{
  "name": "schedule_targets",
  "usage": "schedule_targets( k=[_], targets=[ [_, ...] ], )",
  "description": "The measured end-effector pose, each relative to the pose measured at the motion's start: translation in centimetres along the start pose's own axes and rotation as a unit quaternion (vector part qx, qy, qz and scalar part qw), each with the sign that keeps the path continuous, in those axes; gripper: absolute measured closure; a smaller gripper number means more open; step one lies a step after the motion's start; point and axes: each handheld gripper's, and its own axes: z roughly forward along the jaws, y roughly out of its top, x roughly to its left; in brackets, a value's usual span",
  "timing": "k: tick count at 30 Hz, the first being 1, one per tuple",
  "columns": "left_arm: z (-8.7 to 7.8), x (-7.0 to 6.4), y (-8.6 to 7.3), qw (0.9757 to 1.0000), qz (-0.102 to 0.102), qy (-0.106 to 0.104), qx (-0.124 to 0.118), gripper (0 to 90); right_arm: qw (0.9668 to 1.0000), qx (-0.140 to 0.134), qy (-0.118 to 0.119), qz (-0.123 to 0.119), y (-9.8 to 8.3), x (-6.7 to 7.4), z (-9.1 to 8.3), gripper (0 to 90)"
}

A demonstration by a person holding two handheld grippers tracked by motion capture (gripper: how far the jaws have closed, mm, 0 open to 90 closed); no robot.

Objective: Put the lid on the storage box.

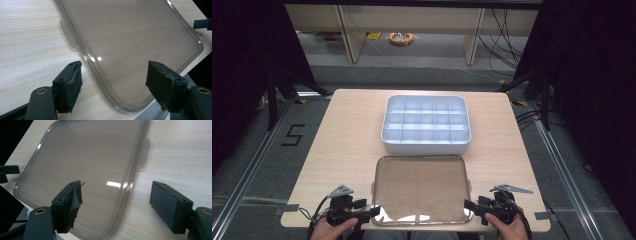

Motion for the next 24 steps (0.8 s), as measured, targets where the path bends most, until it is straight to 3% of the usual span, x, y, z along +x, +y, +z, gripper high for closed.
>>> schedule_targets(
  k=[1, 3, 4, 5, 6, 7, 8, 9, 11, 14, 15, 16, 17, 18, 20, 23, 24],
  targets=[
    [0.1, 0.1, 0.0, 1.0, -0.004, 0.0, 0.004, 30.3, 0.9991, -0.011, -0.005, -0.041, 0.2, -0.5, 0.4, 27.6],
    [0.4, 0.1, -0.1, 0.9998, -0.011, -0.004, 0.018, 30.9, 0.9994, -0.005, 0.002, -0.034, 0.3, -0.4, 1.0, 28.4],
    [0.5, 0.1, -0.1, 0.9998, -0.014, -0.006, 0.016, 31.5, 0.9995, 0.015, 0.009, 0.026, 0.2, 0.5, 0.9, 29.2],
    [0.6, 0.1, -0.1, 0.9998, -0.009, -0.007, 0.016, 32.3, 0.9996, -0.005, 0.007, -0.027, 0.3, -0.3, 1.3, 29.8],
    [0.7, -0.1, -0.1, 0.9998, -0.008, -0.005, 0.016, 32.3, 0.9999, 0.001, 0.015, -0.003, 0.3, 0.1, 1.4, 29.9],
    [0.8, -0.1, -0.1, 0.9998, -0.006, -0.006, 0.015, 32.8, 0.9999, 0.005, 0.011, 0.0, 0.3, 0.2, 1.5, 30.3],
    [0.9, -0.2, -0.1, 0.9998, -0.002, -0.011, 0.018, 34.4, 0.9998, -0.001, 0.014, -0.015, 0.3, 0.1, 1.6, 29.8],
    [0.9, -0.3, -0.1, 0.9998, -0.003, -0.007, 0.017, 34.3, 0.9998, -0.006, 0.016, -0.009, 0.2, 0.1, 1.8, 29.4],
    [0.9, -0.4, -0.2, 0.9999, 0.001, -0.004, 0.015, 34.1, 0.9994, -0.02, 0.023, 0.016, 0.1, 0.0, 1.9, 28.8],
    [0.9, -0.3, -0.2, 0.9999, 0.002, -0.003, 0.014, 36.1, 0.9957, -0.023, 0.035, 0.083, -0.3, 0.1, 1.5, 30.1],
    [0.9, -0.3, -0.2, 0.9999, 0.001, -0.004, 0.012, 36.7, 0.9957, -0.03, 0.046, 0.074, -0.4, -0.3, 1.5, 32.0],
    [0.9, -0.3, -0.2, 0.9999, 0.001, -0.004, 0.013, 36.7, 0.9936, -0.022, 0.043, 0.102, -0.4, 0.0, 1.3, 34.3],
    [0.9, -0.3, -0.2, 0.9999, 0.003, -0.004, 0.013, 36.7, 0.9899, -0.012, 0.054, 0.13, -0.5, 0.2, 1.0, 36.7],
    [0.9, -0.3, -0.2, 0.9999, 0.005, -0.002, 0.013, 36.5, 0.9951, -0.026, 0.048, 0.082, -0.6, -0.6, 1.3, 38.2],
    [0.8, -0.4, -0.3, 0.9997, 0.015, 0.001, 0.017, 36.3, 0.9905, -0.012, 0.052, 0.127, -0.7, -0.2, 1.1, 45.1],
    [0.8, -0.4, -0.3, 0.9997, 0.016, 0.0, 0.016, 36.0, 0.9937, -0.017, 0.045, 0.102, -0.9, -0.2, 1.0, 51.8],
    [0.8, -0.3, -0.3, 0.9998, 0.016, 0.001, 0.015, 35.8, 0.997, -0.02, 0.034, 0.067, -0.8, -0.3, 0.9, 53.0]
  ],
)
